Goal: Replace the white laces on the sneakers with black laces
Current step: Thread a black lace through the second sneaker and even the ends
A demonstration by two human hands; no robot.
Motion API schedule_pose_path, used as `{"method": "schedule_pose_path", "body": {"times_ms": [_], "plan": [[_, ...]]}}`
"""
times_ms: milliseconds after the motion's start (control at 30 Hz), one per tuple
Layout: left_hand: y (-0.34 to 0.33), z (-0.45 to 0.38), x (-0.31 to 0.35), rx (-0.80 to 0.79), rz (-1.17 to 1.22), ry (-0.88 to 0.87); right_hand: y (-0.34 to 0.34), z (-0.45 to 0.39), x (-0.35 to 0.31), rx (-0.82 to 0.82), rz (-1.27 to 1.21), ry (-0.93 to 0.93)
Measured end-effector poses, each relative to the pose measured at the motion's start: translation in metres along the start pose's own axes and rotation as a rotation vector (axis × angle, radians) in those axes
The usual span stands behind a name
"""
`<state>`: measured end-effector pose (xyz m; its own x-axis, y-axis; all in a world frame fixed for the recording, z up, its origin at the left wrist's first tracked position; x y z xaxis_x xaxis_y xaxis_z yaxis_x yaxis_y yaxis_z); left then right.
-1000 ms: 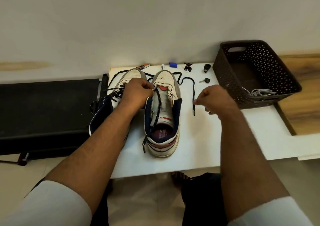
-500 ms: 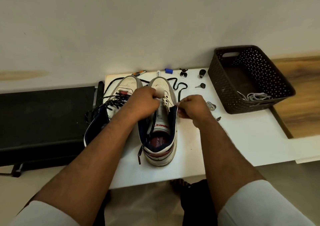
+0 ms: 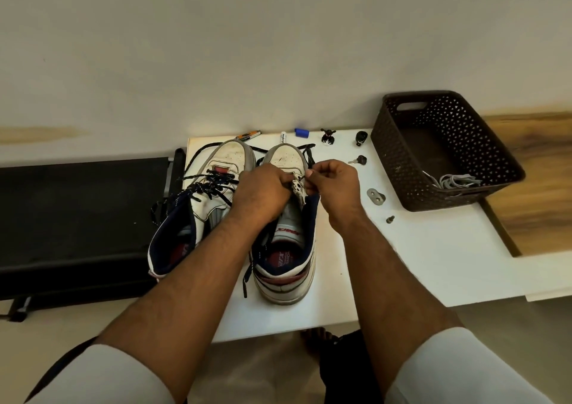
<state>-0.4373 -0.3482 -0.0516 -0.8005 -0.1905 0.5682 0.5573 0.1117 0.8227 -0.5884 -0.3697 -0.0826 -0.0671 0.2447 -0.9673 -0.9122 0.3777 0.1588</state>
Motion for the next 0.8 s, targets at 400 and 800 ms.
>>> {"method": "schedule_pose_path", "body": {"times_ms": [400,800], "plan": [[-0.007,0.002,-0.001,-0.009,-0.098,-0.017,0.001,-0.007,0.004,0.137,0.106,0.103],[-0.007,0.001,-0.004,0.062,-0.037,-0.016,-0.011,-0.002,0.0,-0.078,0.054,0.029]]}}
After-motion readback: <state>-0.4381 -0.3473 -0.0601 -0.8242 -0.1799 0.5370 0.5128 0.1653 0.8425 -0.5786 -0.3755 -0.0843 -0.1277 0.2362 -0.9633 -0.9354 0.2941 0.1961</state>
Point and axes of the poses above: each hand's wrist, its own z-axis away from the middle knuckle, its own y-axis out of the back of the hand, x = y × z, the point moved 9 cm from there along -z, towards the middle knuckle, and after that the axes turned 14 degrees about x, right-handed, at the moved point
